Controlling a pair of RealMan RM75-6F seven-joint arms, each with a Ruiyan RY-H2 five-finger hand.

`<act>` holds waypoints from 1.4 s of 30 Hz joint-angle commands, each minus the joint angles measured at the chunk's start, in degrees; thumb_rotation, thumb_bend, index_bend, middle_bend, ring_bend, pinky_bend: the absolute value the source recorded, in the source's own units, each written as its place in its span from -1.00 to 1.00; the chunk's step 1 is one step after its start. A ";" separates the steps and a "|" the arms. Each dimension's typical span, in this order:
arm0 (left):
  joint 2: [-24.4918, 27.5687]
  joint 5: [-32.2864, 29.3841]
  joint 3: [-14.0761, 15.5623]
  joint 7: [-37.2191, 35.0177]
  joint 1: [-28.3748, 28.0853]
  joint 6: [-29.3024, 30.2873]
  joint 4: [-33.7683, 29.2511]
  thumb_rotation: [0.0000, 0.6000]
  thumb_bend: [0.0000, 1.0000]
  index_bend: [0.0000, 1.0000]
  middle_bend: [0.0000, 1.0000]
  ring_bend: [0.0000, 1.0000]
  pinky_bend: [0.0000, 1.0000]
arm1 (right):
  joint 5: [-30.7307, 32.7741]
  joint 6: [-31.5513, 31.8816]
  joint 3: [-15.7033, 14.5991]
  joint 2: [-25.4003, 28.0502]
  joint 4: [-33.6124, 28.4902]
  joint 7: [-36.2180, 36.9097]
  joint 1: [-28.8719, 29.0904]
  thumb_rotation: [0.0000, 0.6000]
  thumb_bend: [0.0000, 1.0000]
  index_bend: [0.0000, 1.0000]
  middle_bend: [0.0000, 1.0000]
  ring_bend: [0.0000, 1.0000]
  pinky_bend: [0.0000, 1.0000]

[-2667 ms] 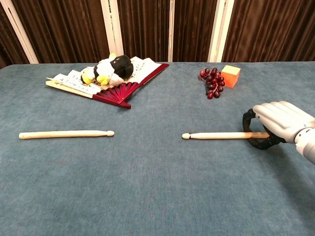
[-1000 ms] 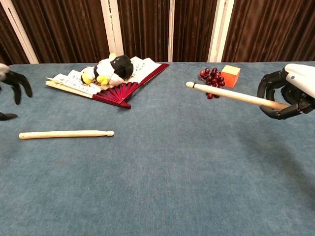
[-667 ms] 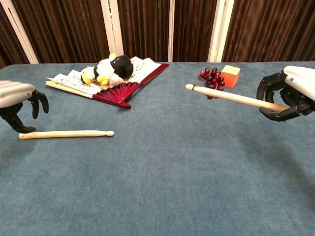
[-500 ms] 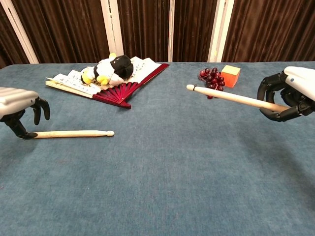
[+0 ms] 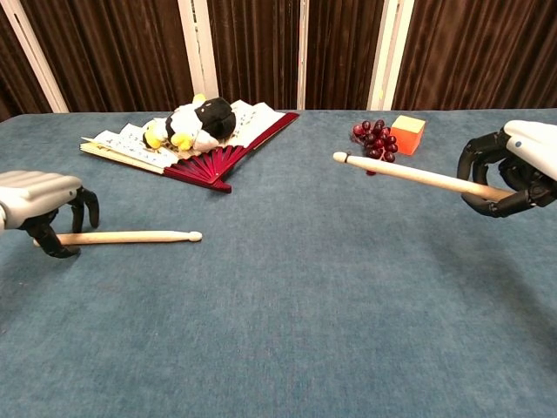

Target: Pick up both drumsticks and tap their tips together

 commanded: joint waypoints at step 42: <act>4.18 22.13 -6.90 -9.34 -5.83 9.92 -22.16 1.00 0.24 0.38 0.56 0.62 0.85 | 0.83 2.28 5.04 -0.51 -10.89 -5.38 2.73 1.00 0.06 0.74 0.54 0.62 0.60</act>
